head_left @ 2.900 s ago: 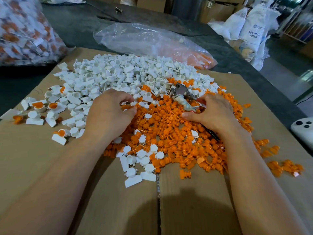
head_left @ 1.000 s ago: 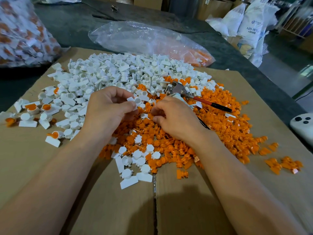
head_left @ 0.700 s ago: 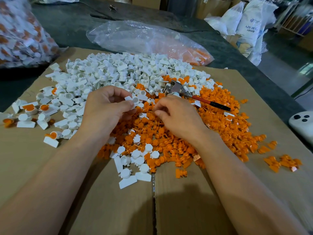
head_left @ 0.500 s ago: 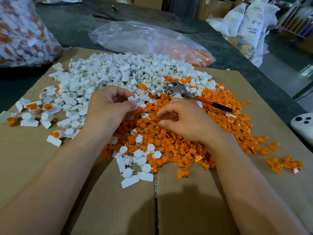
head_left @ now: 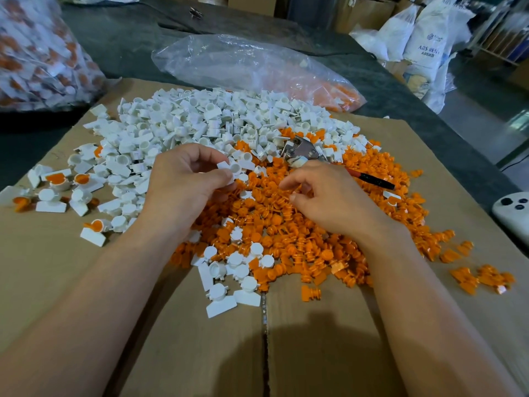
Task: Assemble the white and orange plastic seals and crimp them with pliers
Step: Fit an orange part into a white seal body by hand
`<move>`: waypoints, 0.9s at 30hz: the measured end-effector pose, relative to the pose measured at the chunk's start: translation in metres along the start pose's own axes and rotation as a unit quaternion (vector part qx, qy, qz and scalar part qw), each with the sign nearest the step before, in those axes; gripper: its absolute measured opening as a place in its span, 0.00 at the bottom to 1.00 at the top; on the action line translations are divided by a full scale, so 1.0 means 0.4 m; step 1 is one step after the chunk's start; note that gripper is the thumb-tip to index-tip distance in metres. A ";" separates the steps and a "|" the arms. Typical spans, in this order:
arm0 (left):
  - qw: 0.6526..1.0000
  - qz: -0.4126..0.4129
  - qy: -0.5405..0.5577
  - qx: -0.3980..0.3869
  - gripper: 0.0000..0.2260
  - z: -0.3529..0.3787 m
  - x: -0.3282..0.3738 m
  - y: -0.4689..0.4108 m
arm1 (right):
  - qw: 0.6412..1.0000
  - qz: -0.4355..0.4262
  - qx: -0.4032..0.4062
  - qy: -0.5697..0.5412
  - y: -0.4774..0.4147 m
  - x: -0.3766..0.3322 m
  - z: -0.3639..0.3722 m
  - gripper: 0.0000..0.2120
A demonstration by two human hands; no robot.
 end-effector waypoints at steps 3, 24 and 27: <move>1.000 0.000 0.002 0.001 0.09 0.001 -0.001 -0.001 | 0.998 -0.013 -0.035 0.042 0.003 -0.011 0.025 0.15; 0.998 0.013 0.040 -0.037 0.09 0.033 0.008 0.012 | 0.921 0.028 0.177 -0.345 0.028 0.005 -0.088 0.14; 0.999 0.016 0.026 -0.045 0.09 0.041 0.000 0.013 | 0.919 0.011 0.183 -0.350 0.030 -0.014 -0.083 0.15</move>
Point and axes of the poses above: each hand's wrist, its own y-axis away from the middle knuckle, its own z-axis out of the palm, x = y × z, the point moved 10 cm from there along -y, towards the middle knuckle, and after that the axes turned 3 degrees about z, right-handed, at the moved point
